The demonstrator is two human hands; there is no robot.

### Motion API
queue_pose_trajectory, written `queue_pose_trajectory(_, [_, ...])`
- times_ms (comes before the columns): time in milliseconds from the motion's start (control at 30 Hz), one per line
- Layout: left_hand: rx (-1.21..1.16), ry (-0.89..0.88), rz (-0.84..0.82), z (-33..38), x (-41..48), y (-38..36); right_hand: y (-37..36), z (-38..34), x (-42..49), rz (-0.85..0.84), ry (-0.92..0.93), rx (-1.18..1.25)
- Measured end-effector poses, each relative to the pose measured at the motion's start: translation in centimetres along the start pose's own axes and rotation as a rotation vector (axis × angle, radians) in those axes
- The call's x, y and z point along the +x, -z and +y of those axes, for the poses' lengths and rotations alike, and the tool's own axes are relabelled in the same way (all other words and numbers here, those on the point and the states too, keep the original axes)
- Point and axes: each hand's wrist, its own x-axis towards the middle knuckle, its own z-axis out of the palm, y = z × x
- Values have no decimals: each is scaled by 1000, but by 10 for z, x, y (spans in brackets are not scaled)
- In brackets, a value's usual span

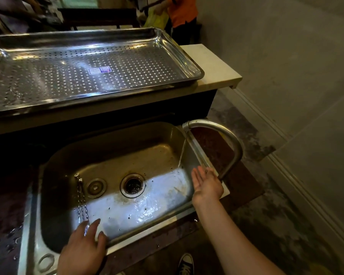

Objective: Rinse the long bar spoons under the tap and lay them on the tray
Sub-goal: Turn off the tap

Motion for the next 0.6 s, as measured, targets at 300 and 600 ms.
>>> queue_pose_trajectory(300, [19,-21,33,-7,0,-7,9,-2,-2,-46,-66,1])
queue_pose_trajectory(600, [56,-36,41,-15,5,-16,18,-2,-3,-74,-55,-11])
